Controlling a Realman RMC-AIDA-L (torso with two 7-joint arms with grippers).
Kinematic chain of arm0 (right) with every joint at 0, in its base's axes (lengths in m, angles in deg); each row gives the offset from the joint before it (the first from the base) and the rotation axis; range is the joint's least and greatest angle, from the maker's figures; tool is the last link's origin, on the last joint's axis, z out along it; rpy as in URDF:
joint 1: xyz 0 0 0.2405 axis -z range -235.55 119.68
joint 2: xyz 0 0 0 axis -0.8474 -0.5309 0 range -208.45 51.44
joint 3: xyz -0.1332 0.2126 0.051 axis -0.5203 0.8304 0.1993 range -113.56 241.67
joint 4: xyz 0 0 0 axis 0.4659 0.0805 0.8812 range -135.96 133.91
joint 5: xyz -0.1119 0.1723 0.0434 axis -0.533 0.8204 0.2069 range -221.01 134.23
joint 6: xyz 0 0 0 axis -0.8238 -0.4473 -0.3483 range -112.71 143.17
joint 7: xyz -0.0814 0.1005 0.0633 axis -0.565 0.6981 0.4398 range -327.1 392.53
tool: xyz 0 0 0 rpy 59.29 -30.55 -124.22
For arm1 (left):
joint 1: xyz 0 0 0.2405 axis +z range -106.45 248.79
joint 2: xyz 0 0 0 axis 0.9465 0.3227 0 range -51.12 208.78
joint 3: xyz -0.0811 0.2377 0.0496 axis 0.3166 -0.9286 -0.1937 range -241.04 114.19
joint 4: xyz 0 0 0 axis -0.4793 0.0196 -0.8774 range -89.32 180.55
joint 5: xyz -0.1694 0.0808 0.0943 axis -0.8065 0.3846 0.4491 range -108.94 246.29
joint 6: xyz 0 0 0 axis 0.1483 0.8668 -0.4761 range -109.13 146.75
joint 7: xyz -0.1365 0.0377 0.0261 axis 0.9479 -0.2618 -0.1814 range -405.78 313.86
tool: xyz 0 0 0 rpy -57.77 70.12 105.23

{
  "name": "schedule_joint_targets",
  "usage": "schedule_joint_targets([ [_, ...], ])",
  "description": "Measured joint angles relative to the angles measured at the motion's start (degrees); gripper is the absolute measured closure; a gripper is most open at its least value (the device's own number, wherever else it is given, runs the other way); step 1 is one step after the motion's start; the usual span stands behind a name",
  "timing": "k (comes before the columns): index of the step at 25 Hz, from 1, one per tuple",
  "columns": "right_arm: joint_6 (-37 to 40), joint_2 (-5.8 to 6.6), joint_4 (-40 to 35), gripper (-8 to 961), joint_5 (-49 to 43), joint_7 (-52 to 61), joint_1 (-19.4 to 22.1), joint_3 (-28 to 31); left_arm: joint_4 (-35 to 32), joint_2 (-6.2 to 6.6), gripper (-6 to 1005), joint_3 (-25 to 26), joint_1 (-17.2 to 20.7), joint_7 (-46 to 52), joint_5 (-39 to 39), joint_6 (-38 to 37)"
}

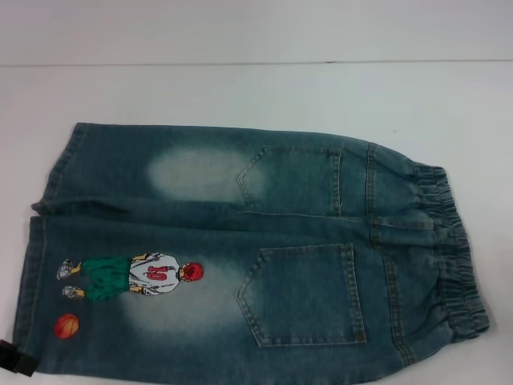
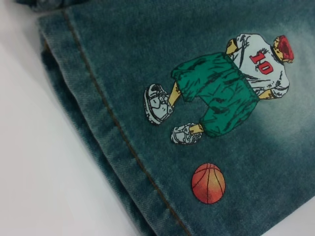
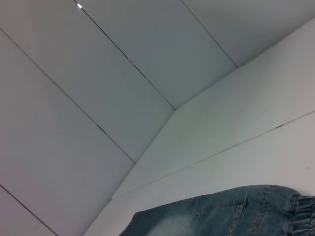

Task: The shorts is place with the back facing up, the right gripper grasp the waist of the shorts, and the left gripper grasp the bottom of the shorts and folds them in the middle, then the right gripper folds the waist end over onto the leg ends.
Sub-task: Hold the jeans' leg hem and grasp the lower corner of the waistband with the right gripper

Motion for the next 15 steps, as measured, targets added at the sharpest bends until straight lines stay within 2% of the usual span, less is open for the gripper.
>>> schedule_joint_targets([
  [15,0.00,0.09,-0.02,104,-0.02,0.09,-0.25,0.00,0.51,-0.11,402,-0.17,-0.54,-0.38,-0.20,-0.94],
])
